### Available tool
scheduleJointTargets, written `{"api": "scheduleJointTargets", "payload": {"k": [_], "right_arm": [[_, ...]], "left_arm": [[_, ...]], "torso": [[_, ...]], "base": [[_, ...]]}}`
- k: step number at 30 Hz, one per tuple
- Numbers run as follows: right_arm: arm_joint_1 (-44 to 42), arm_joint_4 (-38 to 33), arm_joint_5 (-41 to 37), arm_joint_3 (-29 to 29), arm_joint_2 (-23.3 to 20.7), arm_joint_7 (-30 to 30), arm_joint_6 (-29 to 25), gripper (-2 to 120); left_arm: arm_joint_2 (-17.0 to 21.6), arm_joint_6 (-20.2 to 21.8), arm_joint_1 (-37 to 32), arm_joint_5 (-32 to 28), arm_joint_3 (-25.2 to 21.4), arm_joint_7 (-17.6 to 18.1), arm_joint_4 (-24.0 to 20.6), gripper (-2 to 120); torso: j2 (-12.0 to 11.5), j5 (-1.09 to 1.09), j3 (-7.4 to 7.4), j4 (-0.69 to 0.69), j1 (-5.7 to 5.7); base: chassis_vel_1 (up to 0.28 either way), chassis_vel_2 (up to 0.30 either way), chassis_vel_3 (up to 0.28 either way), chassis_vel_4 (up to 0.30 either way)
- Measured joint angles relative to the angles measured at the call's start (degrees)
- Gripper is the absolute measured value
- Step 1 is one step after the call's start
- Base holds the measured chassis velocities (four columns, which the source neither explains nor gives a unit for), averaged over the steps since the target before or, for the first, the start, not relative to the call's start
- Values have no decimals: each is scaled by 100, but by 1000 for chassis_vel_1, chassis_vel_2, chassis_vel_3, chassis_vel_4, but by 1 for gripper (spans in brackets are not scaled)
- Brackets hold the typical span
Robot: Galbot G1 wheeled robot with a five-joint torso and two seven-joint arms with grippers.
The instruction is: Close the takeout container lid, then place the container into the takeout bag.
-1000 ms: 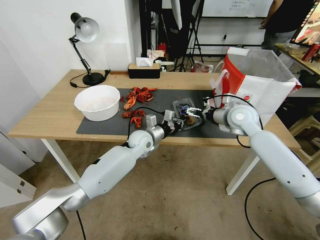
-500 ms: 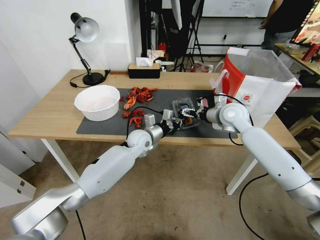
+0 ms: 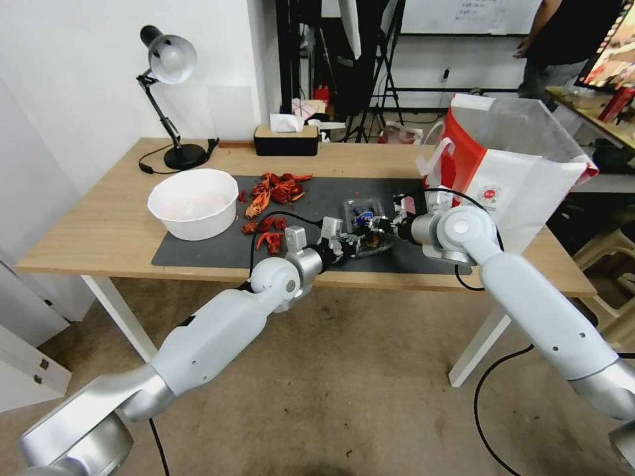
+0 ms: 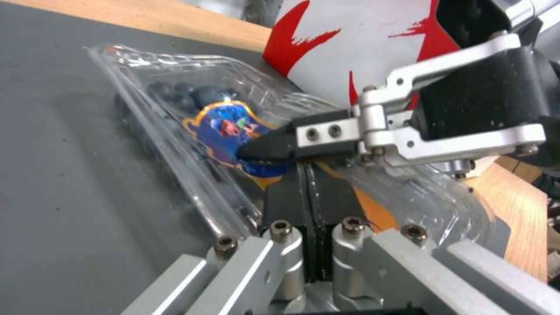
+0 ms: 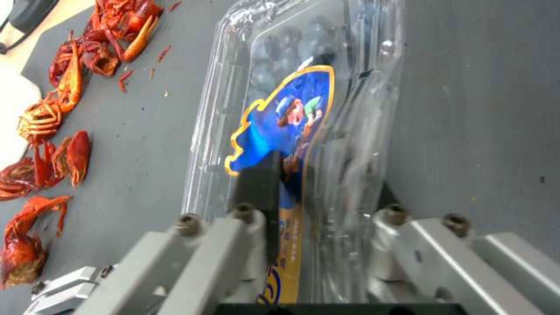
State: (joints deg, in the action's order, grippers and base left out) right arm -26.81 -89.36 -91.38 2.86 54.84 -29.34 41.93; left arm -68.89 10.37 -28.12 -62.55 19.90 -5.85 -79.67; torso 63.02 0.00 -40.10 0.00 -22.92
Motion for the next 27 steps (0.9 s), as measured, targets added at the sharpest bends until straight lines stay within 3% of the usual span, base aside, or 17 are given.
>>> {"api": "scheduleJointTargets", "payload": {"k": [2, 5, 9, 17, 20, 24, 27], "right_arm": [[0, 20, -1, -15, 10, 1, -2, 5], [-7, 35, -1, -60, 39, 15, -2, 0], [-9, 30, 38, -194, 80, 83, 7, 0], [89, -94, 247, -431, 45, 326, 6, 0], [94, -170, 318, -481, 26, 458, 1, 0], [82, -230, 345, -499, 18, 529, -9, 0], [71, -306, 348, -528, 16, 571, -51, 0]], "left_arm": [[10, -13, -20, -2, -41, 1, -22, 0], [28, -44, -59, -6, -128, 1, -84, 0], [116, -68, -150, -8, -322, 2, -261, 0], [780, 46, -691, 55, -1102, 71, -1115, 0], [1208, 79, -1339, 248, -1577, 90, -1639, 0], [1407, 58, -1844, 425, -1915, 92, -2022, 0], [1592, -49, -2594, 786, -2431, 75, -2556, 0]], "torso": [[0, 0, 0, 0, 0], [0, 0, 0, 1, 0], [0, 0, -1, -1, 0], [0, -2, -1, 1, 0], [0, -1, -1, 1, 0], [0, -2, -1, 2, 0], [0, -1, 0, 1, 1]], "base": [[0, 0, 0, 0], [0, 0, 0, 0], [0, 0, 0, 0], [0, 0, 0, 0], [0, 0, 0, 0], [0, 0, 0, 0], [0, 0, 0, 0]]}}
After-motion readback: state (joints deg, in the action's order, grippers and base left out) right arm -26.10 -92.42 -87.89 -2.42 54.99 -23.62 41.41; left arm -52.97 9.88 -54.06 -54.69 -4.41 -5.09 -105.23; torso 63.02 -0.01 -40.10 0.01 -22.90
